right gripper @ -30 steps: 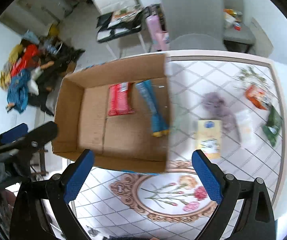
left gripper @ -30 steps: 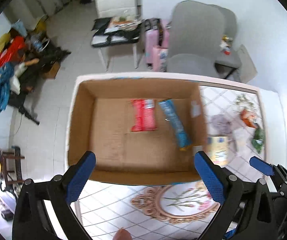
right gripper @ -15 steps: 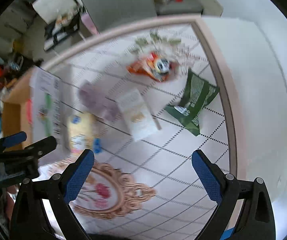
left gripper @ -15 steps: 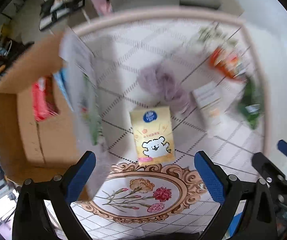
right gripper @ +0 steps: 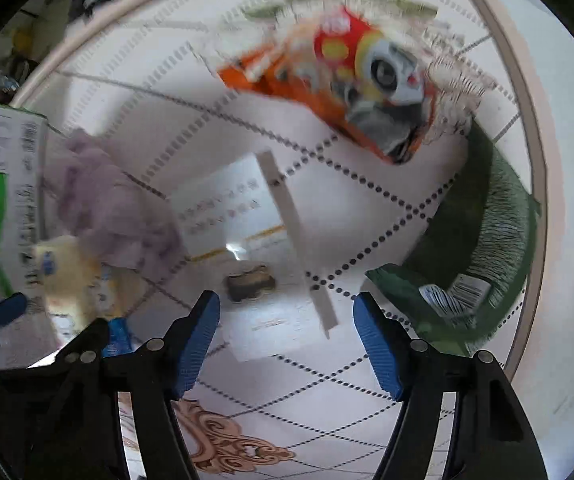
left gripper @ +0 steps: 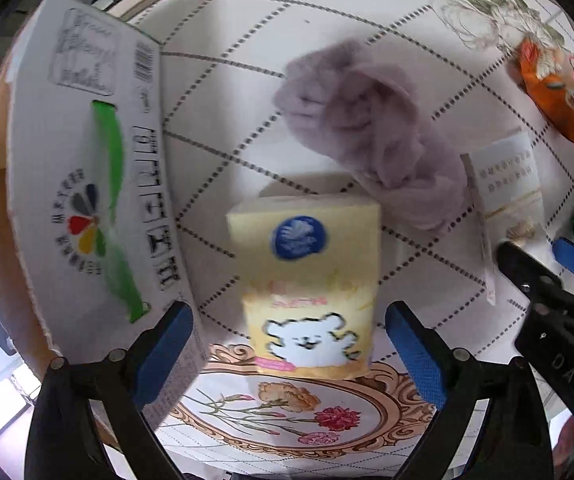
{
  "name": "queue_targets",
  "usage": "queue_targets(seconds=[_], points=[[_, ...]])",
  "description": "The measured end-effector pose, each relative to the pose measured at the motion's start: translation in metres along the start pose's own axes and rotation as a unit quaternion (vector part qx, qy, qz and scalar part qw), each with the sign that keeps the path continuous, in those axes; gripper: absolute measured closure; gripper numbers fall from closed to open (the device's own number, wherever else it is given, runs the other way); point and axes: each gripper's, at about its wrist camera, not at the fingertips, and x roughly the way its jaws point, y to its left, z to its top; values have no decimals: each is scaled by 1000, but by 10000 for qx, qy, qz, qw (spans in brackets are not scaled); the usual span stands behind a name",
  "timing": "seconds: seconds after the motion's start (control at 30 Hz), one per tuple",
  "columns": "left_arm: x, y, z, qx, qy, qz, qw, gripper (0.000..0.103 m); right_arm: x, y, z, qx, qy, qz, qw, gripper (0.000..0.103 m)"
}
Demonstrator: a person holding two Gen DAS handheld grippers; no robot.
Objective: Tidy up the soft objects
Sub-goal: 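Grasp the yellow Vinda tissue pack with the left gripper while the right grasps the white box, then carry the tissue pack and white box into the box and release both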
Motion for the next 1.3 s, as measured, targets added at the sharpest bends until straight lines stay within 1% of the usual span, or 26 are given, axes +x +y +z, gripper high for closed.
queue_targets(seconds=[0.1, 0.13, 0.2, 0.23, 0.27, 0.3, 0.33, 0.37, 0.5, 0.57, 0.63, 0.67, 0.7, 0.73, 0.77, 0.8, 0.83, 0.87, 0.93, 0.97, 1.1, 1.2, 1.27, 1.3], points=[[11, -6, 0, 59, 136, -21, 9999, 5, 4, -4, -4, 9, 64, 11, 10000, 31], [15, -6, 0, 52, 176, -33, 9998, 5, 5, -7, -6, 37, 93, 37, 9999, 35], [24, -8, 0, -37, 222, -126, 9997, 10, 6, -15, -12, 64, 180, 24, 9998, 39], [29, -6, 0, -113, 241, -185, 9995, 16, 7, -20, -17, 52, 240, -78, 9997, 39], [32, -5, 0, -157, 263, -249, 9992, 26, 6, -23, -21, 57, 255, -107, 9996, 39], [33, -4, 0, -186, 265, -323, 9990, 27, 6, -27, -24, 67, 266, -151, 9995, 40], [32, -3, -1, -231, 203, -400, 9987, 36, 4, -30, -27, 38, 201, -154, 9997, 40], [30, -2, 0, -240, 153, -473, 9985, 41, 0, -30, -28, -30, 68, -92, 9999, 40], [30, -3, -4, -238, 115, -432, 9987, 41, -4, -24, -17, -20, -177, 129, 9998, 39], [32, -3, -11, -292, 141, -439, 9985, 41, -2, -9, -4, -81, -212, 160, 9996, 39], [34, 2, -22, -345, 142, -455, 9983, 41, 10, 6, 8, -248, -66, 159, 9995, 39], [35, 2, -26, -357, 146, -461, 9982, 41, 14, 10, 10, -298, 3, 131, 9995, 36], [36, 2, -28, -360, 146, -475, 9981, 41, 14, 18, 13, -385, -10, 47, 9992, 33], [37, 2, -30, -357, 153, -477, 9981, 41, 15, 25, 18, -484, 19, -168, 9987, 34], [38, 4, -30, -356, 149, -479, 9981, 41, 15, 31, 18, -551, 57, -335, 9979, 36], [39, 3, -32, -352, 139, -476, 9982, 41, 16, 34, 17, -624, 77, -537, 9966, 41], [39, 1, -35, -347, 132, -465, 9982, 41, 16, 34, 14, -612, 123, -632, 9960, 42], [38, 1, -37, -333, 133, -457, 9983, 41, 19, 33, 7, -523, 194, -627, 9965, 42], [41, -2, -52, -280, 108, -460, 9985, 41, 20, 21, -8, -313, 364, -655, 9967, 43], [42, 0, -54, -240, 101, -453, 9986, 41, 22, 13, -20, -246, 463, -624, 9967, 43], [50, -17, -85, 108, 14, -339, 9994, 41, 29, -12, -64, 152, 738, -318, 9967, 42], [52, -27, -93, 279, -90, -202, 9994, 40, 28, -15, -73, 316, 619, -342, 9970, 41], [51, -28, -91, 269, -93, -231, 9993, 39, 27, -14, -71, 430, 573, -365, 9968, 34], [52, -27, -91, 225, -96, -296, 9993, 39, 32, -13, -79, 469, 540, -366, 9968, 28]])
